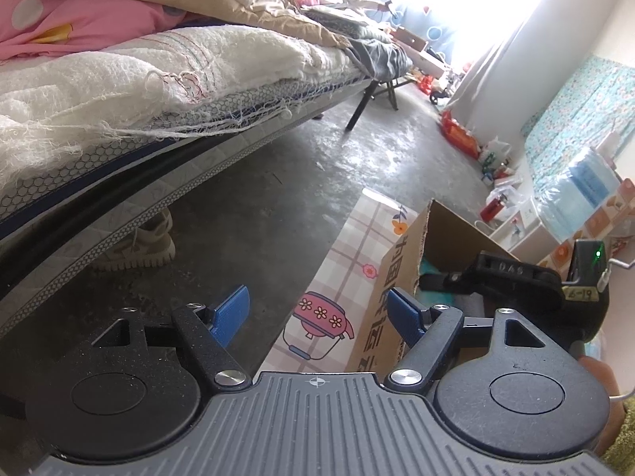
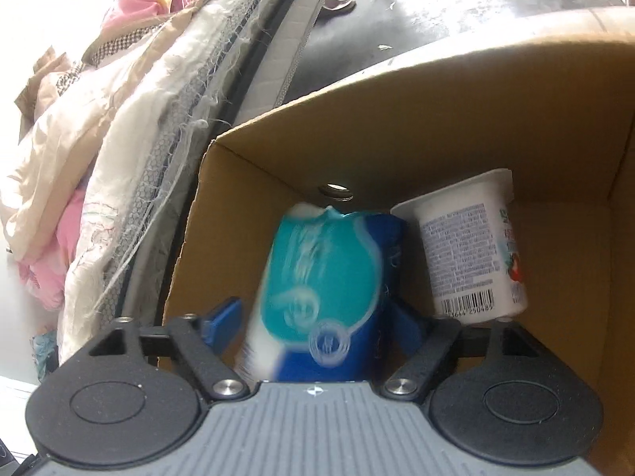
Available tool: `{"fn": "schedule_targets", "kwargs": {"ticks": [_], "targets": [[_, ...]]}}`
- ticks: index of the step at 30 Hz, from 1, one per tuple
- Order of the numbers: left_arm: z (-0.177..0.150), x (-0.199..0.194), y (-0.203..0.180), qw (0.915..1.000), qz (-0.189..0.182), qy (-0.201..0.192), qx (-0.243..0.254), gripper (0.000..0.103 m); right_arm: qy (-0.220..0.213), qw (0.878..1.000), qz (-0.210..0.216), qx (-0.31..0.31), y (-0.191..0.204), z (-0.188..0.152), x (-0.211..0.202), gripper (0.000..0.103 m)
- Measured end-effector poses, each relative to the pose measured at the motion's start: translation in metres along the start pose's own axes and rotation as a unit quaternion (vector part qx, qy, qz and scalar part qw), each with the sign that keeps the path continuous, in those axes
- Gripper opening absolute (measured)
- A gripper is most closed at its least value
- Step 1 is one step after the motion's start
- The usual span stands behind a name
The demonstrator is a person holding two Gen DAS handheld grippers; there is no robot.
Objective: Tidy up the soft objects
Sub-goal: 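Lower both items into the box and open both grippers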
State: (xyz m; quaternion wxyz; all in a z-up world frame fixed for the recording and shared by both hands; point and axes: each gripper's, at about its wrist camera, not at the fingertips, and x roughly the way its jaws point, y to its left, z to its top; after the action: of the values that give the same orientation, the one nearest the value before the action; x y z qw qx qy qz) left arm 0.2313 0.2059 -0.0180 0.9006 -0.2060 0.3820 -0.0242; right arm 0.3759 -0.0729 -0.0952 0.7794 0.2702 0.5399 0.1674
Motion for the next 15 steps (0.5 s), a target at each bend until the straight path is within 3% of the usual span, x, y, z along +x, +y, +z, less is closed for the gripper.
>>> {"fn": "schedule_targets", "kwargs": {"ticks": [2, 5, 7, 9, 11, 15], "targets": [[-0.001, -0.001, -0.001, 1.0000, -0.002, -0.001, 0.003, 0.077, -0.008, 1.000, 0.002, -0.014, 0.006, 0.002, -0.009, 0.095], [0.000, -0.002, -0.003, 0.9999, -0.004, -0.005, 0.008, 0.077, -0.034, 0.997, 0.000, -0.063, 0.020, 0.004, -0.032, 0.096], [0.001, -0.003, -0.004, 0.9999, -0.007, -0.008, 0.008, 0.077, -0.064, 0.991, -0.039, -0.106, 0.032, 0.004, -0.049, 0.096], [0.001, -0.003, -0.004, 0.9999, -0.007, -0.008, 0.008, 0.077, -0.091, 0.980, -0.107, -0.140, 0.043, 0.005, -0.057, 0.096], [0.001, -0.002, -0.005, 0.9999, -0.009, -0.007, 0.008, 0.077, -0.090, 0.972, -0.163, -0.142, 0.046, 0.009, -0.050, 0.096], [-0.001, -0.001, -0.007, 0.9999, -0.009, -0.005, 0.010, 0.077, -0.061, 0.970, -0.200, -0.126, 0.039, 0.020, -0.023, 0.096]]}}
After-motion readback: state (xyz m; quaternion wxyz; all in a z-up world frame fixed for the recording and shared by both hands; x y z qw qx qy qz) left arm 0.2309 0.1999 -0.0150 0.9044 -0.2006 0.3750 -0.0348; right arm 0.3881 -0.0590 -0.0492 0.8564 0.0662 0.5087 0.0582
